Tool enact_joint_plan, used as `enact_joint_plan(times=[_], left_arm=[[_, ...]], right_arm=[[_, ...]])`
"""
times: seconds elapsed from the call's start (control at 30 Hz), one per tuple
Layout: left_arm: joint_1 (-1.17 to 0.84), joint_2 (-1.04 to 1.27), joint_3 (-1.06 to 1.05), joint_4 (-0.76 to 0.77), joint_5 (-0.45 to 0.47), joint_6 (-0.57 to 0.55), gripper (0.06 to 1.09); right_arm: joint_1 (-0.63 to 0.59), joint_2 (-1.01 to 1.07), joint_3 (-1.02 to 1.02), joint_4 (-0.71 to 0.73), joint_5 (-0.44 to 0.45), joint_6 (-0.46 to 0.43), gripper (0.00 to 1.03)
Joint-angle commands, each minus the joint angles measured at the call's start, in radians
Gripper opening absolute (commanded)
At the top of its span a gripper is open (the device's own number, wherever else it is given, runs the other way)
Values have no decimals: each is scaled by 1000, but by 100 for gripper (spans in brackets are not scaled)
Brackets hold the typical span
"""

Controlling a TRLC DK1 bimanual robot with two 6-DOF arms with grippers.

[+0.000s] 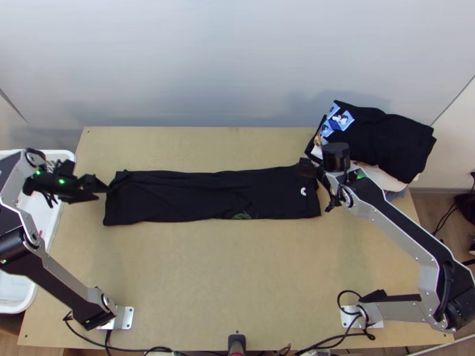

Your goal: Fold the t-shirt

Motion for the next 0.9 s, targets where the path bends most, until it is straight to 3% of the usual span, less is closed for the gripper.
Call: enact_joint_plan(times=[0.0,0.57,0.8,0.83,0.87], left_arm=[[-7,5,-91,70,13,57,104],[-77,118,-80,262,-21,-1,104],[-205,135,-87,291,33,-96,103],[-225,132,-91,307,48,-113,97],[-243,125,-96,330,48,-136,84]], right_arm=[[6,9,17,-3,-2,-2,98],[3,3,1,-12,-2,-11,98],[4,36,37,-12,-2,-13,98],[6,39,40,-12,-2,-13,98],[6,41,41,-12,-2,-13,98]])
